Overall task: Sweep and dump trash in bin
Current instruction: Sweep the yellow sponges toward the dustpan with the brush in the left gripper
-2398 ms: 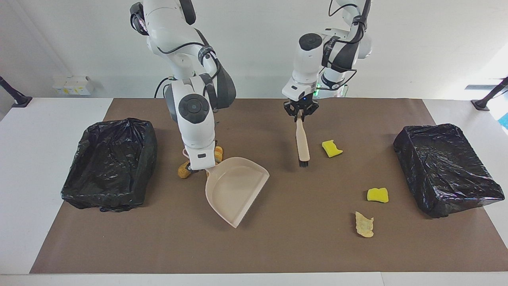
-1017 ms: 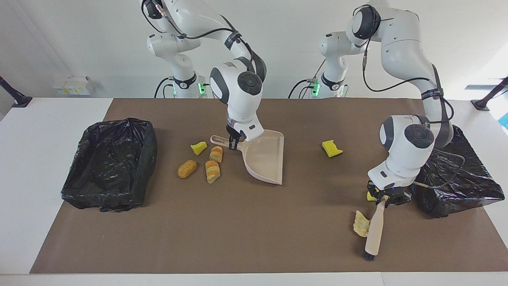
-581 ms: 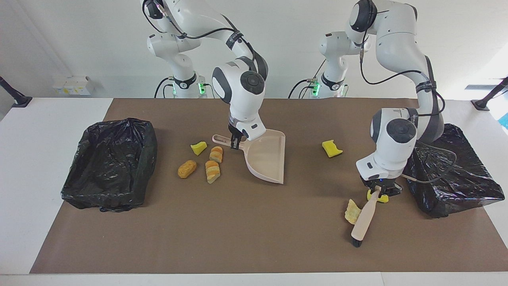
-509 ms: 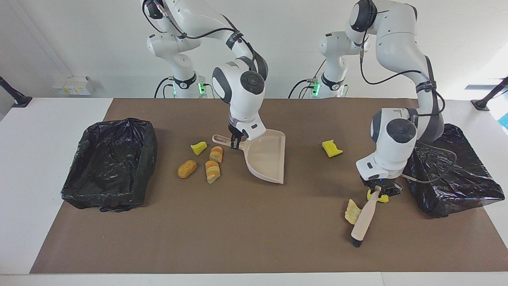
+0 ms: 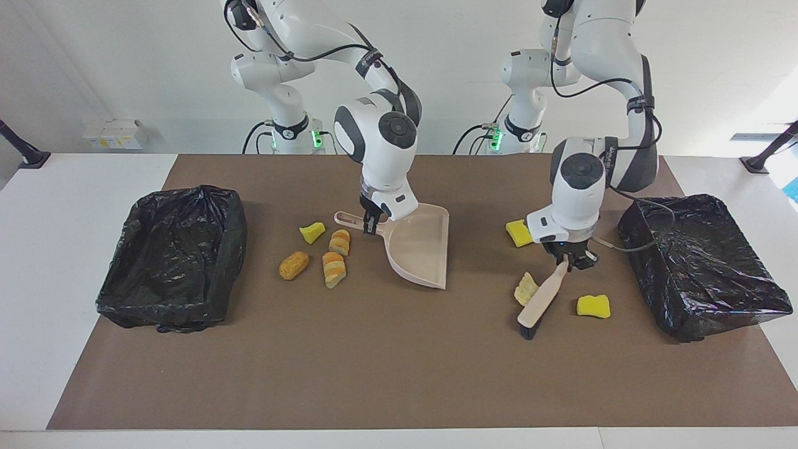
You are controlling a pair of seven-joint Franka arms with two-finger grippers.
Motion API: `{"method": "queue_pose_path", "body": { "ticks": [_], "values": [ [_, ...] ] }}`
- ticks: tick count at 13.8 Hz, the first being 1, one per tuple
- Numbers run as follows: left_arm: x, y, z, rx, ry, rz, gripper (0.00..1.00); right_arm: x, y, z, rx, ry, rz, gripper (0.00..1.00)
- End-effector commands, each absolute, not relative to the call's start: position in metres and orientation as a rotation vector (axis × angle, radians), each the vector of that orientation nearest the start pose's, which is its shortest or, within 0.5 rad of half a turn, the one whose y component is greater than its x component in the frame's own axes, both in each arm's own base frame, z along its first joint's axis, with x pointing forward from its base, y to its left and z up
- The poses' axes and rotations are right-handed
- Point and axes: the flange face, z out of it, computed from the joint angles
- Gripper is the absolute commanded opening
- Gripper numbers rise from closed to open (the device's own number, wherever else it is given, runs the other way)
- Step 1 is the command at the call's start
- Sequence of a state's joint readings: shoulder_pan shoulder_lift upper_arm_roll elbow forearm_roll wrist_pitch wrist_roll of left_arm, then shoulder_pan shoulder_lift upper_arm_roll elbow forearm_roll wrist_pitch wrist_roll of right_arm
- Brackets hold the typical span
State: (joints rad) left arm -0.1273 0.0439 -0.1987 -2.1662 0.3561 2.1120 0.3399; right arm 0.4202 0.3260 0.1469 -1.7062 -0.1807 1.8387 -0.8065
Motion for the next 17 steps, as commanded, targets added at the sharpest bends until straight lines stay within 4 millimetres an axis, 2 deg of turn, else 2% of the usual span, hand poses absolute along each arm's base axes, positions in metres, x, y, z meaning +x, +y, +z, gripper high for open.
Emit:
{"method": "queue_pose_path", "body": {
  "ticks": [1,2,4,6,7,11,13,14,16,17],
  "values": [
    [0.521,-0.132,0.403,-2.666,1.091,0.083,0.00,0.538,0.318,0.389,-2.454,-2.086,0.300,0.00],
    [0.533,-0.117,0.414,-2.687,1.035,0.061,0.00,0.538,0.318,0.389,-2.454,-2.086,0.297,0.00],
    [0.549,-0.086,0.420,-2.736,0.918,0.023,0.00,0.538,0.318,0.389,-2.453,-2.088,0.298,0.00],
    [0.563,-0.039,0.418,-2.788,0.775,-0.050,0.00,0.538,0.318,0.388,-2.453,-2.091,0.291,0.00],
    [0.569,-0.016,0.414,-2.800,0.736,-0.080,0.00,0.538,0.318,0.387,-2.453,-2.094,0.294,0.00],
    [0.605,0.042,0.378,-2.828,0.720,-0.136,0.00,0.538,0.319,0.386,-2.453,-2.102,0.287,0.00],
    [0.610,0.048,0.362,-2.836,0.744,-0.103,0.00,0.528,0.343,0.374,-2.445,-2.122,0.281,0.00],
    [0.606,0.045,0.359,-2.838,0.755,-0.069,0.00,0.527,0.343,0.374,-2.467,-2.099,0.282,0.00],
    [0.588,0.026,0.352,-2.834,0.810,0.051,0.00,0.523,0.344,0.365,-2.464,-2.096,0.295,0.00],
    [0.577,-0.003,0.346,-2.819,0.863,0.093,0.00,0.523,0.344,0.362,-2.473,-2.085,0.283,0.00]
  ]
}}
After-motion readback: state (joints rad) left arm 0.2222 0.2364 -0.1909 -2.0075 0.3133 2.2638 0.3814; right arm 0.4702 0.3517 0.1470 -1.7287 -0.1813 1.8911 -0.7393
